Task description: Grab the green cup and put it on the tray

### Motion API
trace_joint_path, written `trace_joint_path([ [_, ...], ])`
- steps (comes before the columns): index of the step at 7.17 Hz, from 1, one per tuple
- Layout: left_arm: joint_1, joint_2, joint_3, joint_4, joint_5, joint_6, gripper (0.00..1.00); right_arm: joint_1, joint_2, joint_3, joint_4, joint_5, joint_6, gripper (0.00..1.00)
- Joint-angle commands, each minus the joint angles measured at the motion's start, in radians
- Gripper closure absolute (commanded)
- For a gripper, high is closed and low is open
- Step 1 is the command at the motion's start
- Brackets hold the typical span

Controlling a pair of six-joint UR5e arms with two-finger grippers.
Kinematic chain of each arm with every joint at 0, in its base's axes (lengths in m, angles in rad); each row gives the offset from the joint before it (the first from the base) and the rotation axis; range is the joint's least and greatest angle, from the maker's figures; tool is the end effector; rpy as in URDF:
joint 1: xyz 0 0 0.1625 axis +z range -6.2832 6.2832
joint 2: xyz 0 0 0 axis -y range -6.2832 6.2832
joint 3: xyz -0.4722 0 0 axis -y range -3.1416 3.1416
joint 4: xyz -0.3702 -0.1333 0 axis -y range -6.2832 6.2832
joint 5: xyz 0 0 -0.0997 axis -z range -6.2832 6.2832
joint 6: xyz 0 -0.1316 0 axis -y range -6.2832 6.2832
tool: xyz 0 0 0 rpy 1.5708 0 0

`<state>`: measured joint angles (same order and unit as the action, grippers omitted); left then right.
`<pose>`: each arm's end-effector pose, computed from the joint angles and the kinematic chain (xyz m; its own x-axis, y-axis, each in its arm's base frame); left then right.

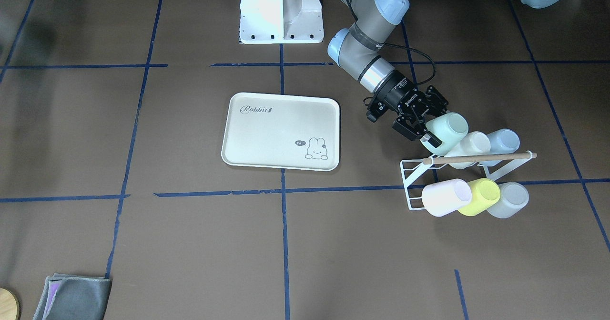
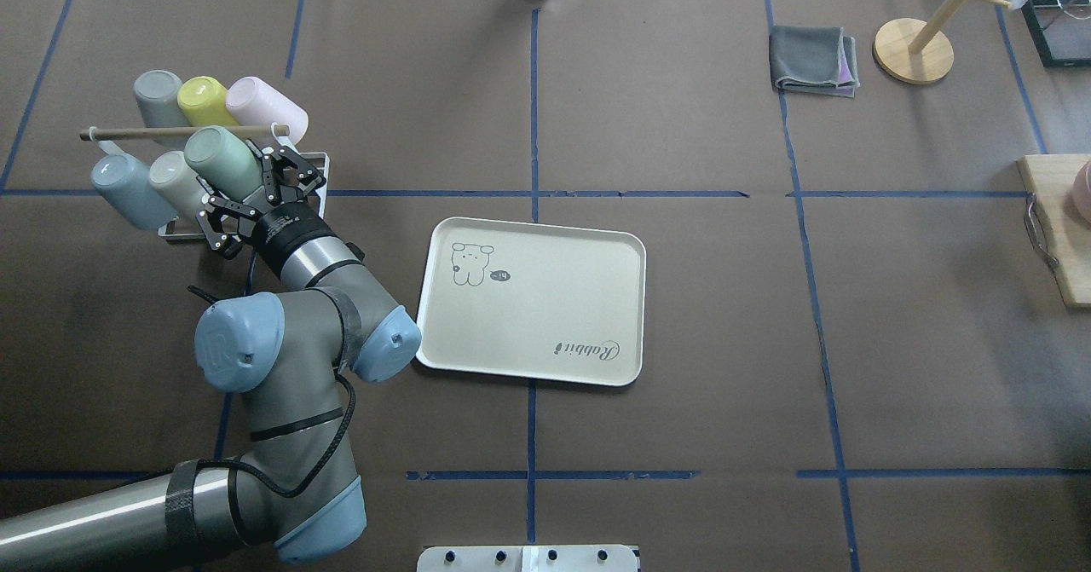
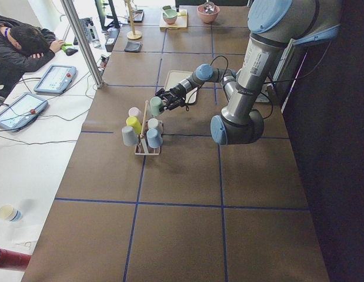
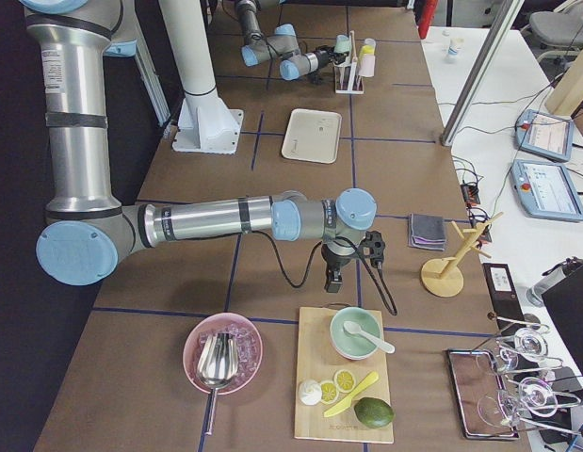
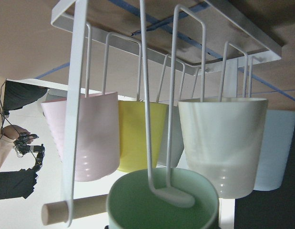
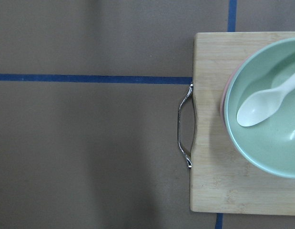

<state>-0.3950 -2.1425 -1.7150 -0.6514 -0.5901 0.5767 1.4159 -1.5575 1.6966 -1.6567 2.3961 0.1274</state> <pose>0.4767 -0.4616 0.4085 -0.4433 0.6902 0.5719 -0.7900 0.0006 -0.6131 -0.0375 -0.4771 0.6672 0.6784 -0.0167 0.7345 0.0684 0.9968 -0.0405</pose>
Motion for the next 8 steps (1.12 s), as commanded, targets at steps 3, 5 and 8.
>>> trace_joint_path([
  [3, -0.074, 0.007, -0.113, 0.004, 0.023, 0.037, 0.51, 0.000, 0.004, -0.002, 0.000, 0.000, 0.001, 0.00],
  [5, -0.081, 0.020, -0.184, 0.001, 0.044, 0.061, 0.51, 0.000, 0.007, -0.002, 0.000, 0.000, 0.001, 0.00],
  [8, -0.082, 0.018, -0.340, -0.106, -0.079, 0.042, 0.51, 0.000, 0.011, -0.002, 0.000, 0.000, 0.001, 0.00],
])
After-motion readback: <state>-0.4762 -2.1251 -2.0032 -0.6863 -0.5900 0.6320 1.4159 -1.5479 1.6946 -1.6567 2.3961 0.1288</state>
